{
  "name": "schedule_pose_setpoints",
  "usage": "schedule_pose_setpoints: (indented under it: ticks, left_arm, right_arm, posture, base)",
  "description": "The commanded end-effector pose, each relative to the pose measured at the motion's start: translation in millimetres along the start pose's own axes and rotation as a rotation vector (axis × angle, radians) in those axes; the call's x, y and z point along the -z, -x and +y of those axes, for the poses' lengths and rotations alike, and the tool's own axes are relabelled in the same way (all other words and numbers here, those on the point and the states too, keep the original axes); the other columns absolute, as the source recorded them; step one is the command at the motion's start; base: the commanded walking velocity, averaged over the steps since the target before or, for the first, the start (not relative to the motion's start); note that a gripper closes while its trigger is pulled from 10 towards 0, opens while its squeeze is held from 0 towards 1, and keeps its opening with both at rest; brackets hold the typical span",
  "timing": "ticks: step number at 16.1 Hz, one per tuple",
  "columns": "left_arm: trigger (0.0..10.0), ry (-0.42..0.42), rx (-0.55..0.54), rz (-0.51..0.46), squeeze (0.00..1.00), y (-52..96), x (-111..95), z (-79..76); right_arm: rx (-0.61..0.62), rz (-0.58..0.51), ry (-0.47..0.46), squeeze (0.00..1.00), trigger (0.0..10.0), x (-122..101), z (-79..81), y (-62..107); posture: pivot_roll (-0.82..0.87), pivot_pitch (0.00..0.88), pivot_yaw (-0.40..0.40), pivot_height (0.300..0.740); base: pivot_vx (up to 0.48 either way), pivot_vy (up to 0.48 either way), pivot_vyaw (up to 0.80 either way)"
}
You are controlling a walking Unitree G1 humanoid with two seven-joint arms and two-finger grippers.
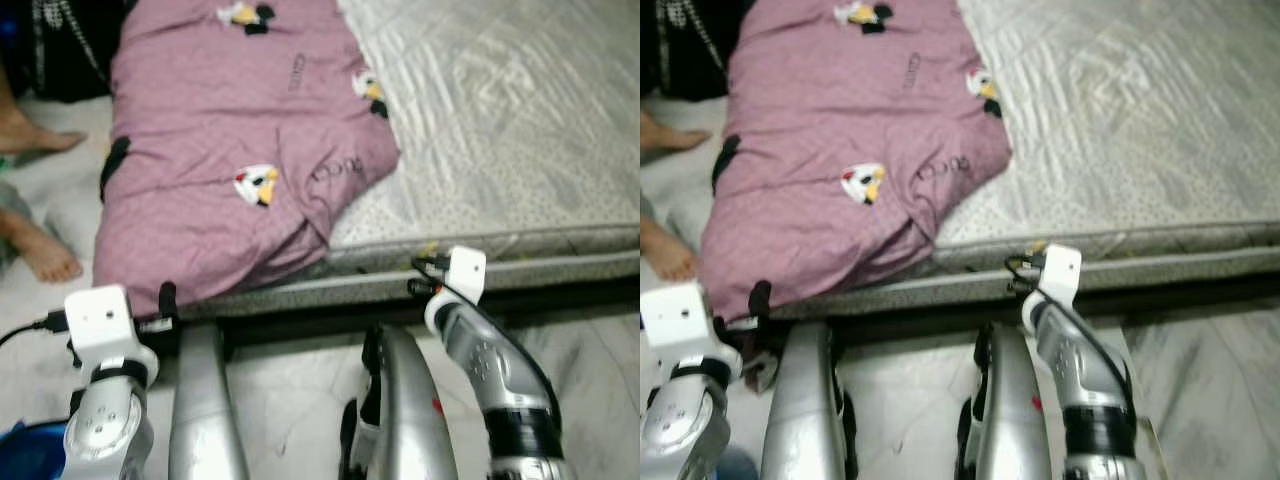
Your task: Clean up the room
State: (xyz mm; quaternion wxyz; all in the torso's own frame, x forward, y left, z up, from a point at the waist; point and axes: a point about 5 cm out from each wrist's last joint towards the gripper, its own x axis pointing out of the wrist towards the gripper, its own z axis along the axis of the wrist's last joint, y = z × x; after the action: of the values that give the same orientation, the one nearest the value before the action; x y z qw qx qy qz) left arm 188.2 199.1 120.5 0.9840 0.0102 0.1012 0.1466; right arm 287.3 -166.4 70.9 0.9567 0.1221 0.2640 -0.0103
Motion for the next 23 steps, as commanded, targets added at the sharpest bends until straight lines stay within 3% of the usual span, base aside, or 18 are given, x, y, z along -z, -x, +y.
schedule_pose_setpoints:
  ticks: [1, 2, 3, 4, 5, 7, 10, 14, 17, 19, 20, 21, 22, 23]
  left_arm:
    - [10.0, -0.009, -0.003, 0.02, 0.0, -1.2, 4.8, 2.8]
    - [10.0, -0.008, -0.004, 0.016, 0.0, -2.8, 4.1, 2.7]
    - [10.0, -0.006, -0.003, 0.01, 0.0, -4.4, 3.5, 2.6]
    - [10.0, -0.003, -0.003, 0.002, 0.0, -5.7, 2.3, 2.6]
    - [10.0, 0.0, -0.002, -0.005, 0.0, -5.8, 1.2, 2.5]
    - [10.0, 0.01, -0.002, -0.032, 0.0, -4.1, -3.1, 3.6]
    - [10.0, -0.001, -0.02, -0.055, 0.0, 13.1, -6.7, 19.6]
    - [10.0, -0.011, 0.019, -0.076, 0.0, 31.3, -9.6, 25.3]
    - [10.0, -0.007, 0.064, -0.084, 0.0, 34.3, -12.9, 15.3]
    - [10.0, -0.004, 0.07, -0.082, 0.0, 35.0, -13.0, 13.2]
    - [10.0, -0.002, 0.072, -0.082, 0.0, 35.4, -13.1, 12.9]
    - [10.0, -0.001, 0.073, -0.082, 0.0, 35.6, -13.1, 12.8]
    - [10.0, 0.0, 0.073, -0.082, 0.0, 36.0, -13.2, 13.0]
    - [10.0, 0.0, 0.072, -0.08, 0.0, 37.2, -12.4, 14.5]
  right_arm:
    - [-0.075, -0.082, 0.042, 0.0, 1.8, -9.7, 9.9, 5.9]
    - [-0.146, -0.134, 0.053, 1.0, 9.6, -18.7, 21.5, 7.6]
    - [-0.224, -0.156, 0.044, 1.0, 10.0, -24.8, 32.6, 8.5]
    - [-0.365, -0.209, 0.054, 1.0, 10.0, -35.9, 57.6, 7.2]
    - [-0.425, -0.21, 0.053, 1.0, 10.0, -38.5, 70.1, 5.7]
    - [-0.501, -0.199, 0.048, 1.0, 10.0, -38.1, 91.9, -1.1]
    - [-0.559, -0.208, 0.076, 1.0, 10.0, -30.6, 133.5, -16.3]
    - [-0.603, -0.305, 0.08, 1.0, 10.0, -36.5, 167.8, -18.3]
    - [-0.522, -0.424, 0.055, 1.0, 10.0, -62.7, 183.1, -19.6]
    - [-0.503, -0.432, 0.068, 1.0, 10.0, -65.5, 189.5, -19.1]
    - [-0.508, -0.42, 0.074, 0.94, 10.0, -62.9, 192.9, -19.9]
    - [-0.515, -0.404, 0.083, 0.33, 10.0, -59.5, 195.4, -20.4]
    - [-0.512, -0.371, 0.108, 0.0, 10.0, -53.0, 198.0, -21.6]
    - [-0.489, -0.245, 0.144, 0.0, 10.0, -27.2, 201.5, -27.2]
  posture:
    - [0.12, 0.141, -0.062, 0.522]
    - [0.12, 0.137, -0.061, 0.522]
    - [0.12, 0.133, -0.061, 0.522]
    - [0.12, 0.125, -0.06, 0.522]
    - [0.13, 0.122, -0.058, 0.522]
    - [0.13, 0.122, -0.057, 0.522]
    - [0.2, 0.158, -0.052, 0.522]
    - [0.25, 0.203, -0.057, 0.522]
    - [0.26, 0.218, -0.059, 0.522]
    - [0.25, 0.224, -0.062, 0.522]
    - [0.25, 0.226, -0.065, 0.522]
    - [0.25, 0.226, -0.065, 0.522]
    - [0.25, 0.226, -0.065, 0.522]
    - [0.25, 0.226, -0.071, 0.522]
  base:
    - [0.0, 0.0, 0.0]
    - [0.0, 0.0, 0.0]
    - [0.0, 0.0, 0.0]
    - [0.0, 0.0, 0.0]
    - [0.0, 0.0, 0.0]
    - [0.0, 0.0, 0.0]
    - [0.0, 0.0, 0.0]
    - [0.0, 0.0, 0.0]
    - [0.0, 0.0, 0.0]
    - [0.0, 0.0, 0.0]
    - [0.0, 0.0, 0.0]
    - [0.0, 0.0, 0.0]
    - [0.0, 0.0, 0.0]
    - [0.0, 0.0, 0.0]
